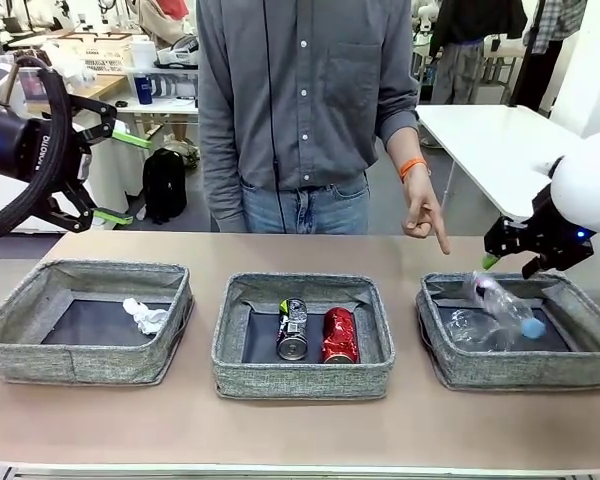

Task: Sort the waste into the appropriate baskets.
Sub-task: Place the picked waste into the Fabric basket indicated by the person.

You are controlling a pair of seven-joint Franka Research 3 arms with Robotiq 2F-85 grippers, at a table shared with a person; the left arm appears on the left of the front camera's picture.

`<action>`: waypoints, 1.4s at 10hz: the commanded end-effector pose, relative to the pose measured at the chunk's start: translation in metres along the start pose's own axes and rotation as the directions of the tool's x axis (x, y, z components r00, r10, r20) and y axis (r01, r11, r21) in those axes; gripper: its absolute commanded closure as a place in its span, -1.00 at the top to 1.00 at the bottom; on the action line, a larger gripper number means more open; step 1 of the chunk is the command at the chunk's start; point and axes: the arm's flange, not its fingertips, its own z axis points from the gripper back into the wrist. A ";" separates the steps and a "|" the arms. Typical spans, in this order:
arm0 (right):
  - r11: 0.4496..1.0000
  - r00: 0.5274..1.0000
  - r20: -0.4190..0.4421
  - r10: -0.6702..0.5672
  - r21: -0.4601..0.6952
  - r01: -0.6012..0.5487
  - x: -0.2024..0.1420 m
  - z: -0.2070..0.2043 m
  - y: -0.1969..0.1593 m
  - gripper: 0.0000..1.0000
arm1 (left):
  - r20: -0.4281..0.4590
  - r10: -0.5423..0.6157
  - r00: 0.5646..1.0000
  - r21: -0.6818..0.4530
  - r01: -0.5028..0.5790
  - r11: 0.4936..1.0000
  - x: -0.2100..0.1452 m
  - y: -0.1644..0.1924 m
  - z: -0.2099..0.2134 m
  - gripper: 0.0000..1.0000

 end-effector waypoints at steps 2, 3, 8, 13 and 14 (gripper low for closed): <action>0.999 0.999 0.038 -0.014 0.041 0.012 -0.034 -0.007 -0.017 1.00 | -0.007 0.003 1.000 -0.020 -0.003 1.000 -0.001 -0.004 -0.001 1.00; 0.999 0.999 0.035 -0.017 0.037 0.015 -0.035 -0.007 -0.018 1.00 | -0.007 0.003 1.000 -0.020 -0.003 1.000 -0.001 -0.004 -0.001 1.00; 0.958 0.986 -0.144 -0.080 0.262 0.116 -0.031 0.044 0.013 1.00 | -0.007 0.003 1.000 -0.020 -0.003 1.000 -0.001 -0.004 -0.001 1.00; 0.446 0.889 -0.439 0.127 0.826 0.344 -0.025 0.087 0.065 1.00 | -0.007 0.003 1.000 -0.020 -0.003 1.000 -0.001 -0.004 -0.001 1.00; 0.516 0.873 -0.488 0.018 0.752 0.410 -0.021 0.078 0.071 1.00 | -0.007 0.003 1.000 -0.020 -0.003 1.000 -0.001 -0.004 -0.001 1.00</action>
